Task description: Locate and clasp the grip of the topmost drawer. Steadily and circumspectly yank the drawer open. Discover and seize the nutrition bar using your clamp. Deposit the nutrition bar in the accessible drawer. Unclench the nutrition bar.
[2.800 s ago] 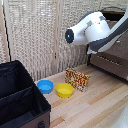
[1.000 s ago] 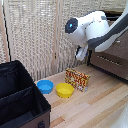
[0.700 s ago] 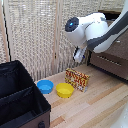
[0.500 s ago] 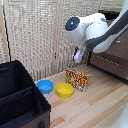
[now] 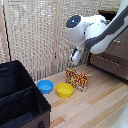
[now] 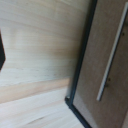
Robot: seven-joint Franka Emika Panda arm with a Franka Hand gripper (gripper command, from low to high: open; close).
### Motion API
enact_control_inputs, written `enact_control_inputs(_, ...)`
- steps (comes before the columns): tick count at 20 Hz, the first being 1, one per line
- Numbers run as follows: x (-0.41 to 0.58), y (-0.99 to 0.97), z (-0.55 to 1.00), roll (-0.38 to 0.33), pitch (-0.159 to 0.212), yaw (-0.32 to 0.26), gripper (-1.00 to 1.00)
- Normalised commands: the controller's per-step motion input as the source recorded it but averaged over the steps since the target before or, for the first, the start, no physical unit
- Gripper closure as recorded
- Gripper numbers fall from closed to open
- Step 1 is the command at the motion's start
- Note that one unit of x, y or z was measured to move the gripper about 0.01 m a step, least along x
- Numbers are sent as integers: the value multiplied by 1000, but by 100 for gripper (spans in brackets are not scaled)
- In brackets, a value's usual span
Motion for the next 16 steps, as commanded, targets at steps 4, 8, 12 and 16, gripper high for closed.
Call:
enact_control_inputs(4,0,20,356,204,0,-305,-100)
enact_control_inputs(8,0,15,284,235,20,-298,-100)
enact_control_inputs(12,42,34,204,261,57,-282,-100)
enact_control_inputs(16,232,91,128,279,96,-239,-100)
